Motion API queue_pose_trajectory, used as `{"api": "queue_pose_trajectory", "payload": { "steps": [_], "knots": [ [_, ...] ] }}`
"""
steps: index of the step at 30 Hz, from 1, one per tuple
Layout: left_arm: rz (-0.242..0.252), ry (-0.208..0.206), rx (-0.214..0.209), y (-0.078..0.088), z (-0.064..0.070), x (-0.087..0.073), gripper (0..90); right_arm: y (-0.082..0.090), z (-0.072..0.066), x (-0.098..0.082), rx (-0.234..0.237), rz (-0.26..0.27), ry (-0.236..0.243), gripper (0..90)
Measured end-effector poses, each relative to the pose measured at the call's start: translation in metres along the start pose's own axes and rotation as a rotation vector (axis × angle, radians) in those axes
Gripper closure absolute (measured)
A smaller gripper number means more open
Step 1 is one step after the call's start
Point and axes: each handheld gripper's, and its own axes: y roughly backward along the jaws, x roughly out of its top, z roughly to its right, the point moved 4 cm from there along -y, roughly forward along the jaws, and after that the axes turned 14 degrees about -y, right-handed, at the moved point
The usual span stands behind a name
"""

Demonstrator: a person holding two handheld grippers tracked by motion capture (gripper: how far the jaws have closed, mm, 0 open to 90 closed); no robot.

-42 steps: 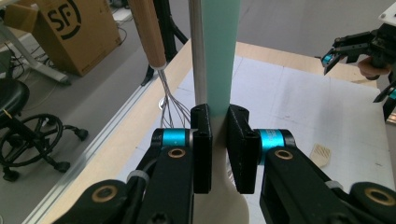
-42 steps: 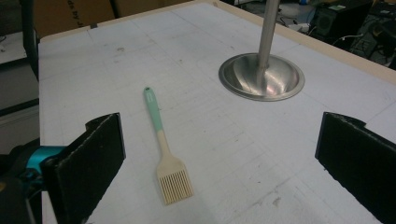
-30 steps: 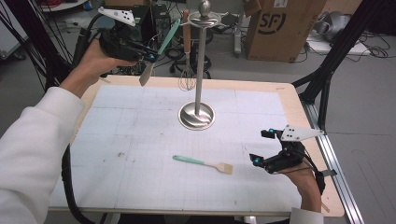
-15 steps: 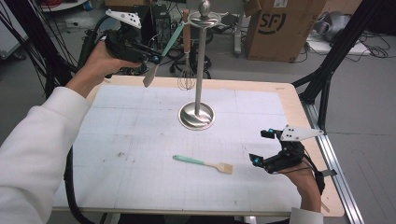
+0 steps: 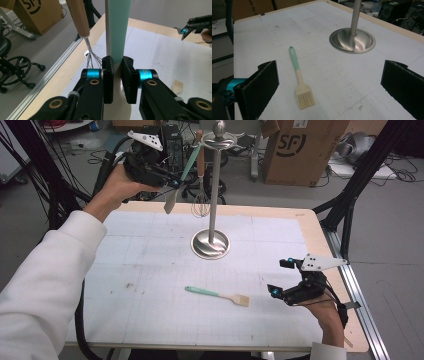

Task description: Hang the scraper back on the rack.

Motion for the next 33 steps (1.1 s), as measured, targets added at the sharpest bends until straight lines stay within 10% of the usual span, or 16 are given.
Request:
{"api": "queue_pose_trajectory", "payload": {
  "steps": [5, 18, 33],
  "knots": [
    [-0.006, 0.011, 0.003, -0.004, 0.002, 0.000, 78.5, 0.001, 0.001, 0.000, -0.003, 0.006, -0.001, 0.1],
    [0.008, -0.032, 0.018, 0.018, 0.018, -0.003, 3.1, 0.001, 0.000, 0.000, 0.002, 0.006, -0.001, 0.1],
    [0.025, -0.055, 0.064, 0.060, 0.029, -0.004, 1.6, 0.002, -0.001, 0.001, -0.003, 0.007, 0.002, 0.1]
  ]
}}
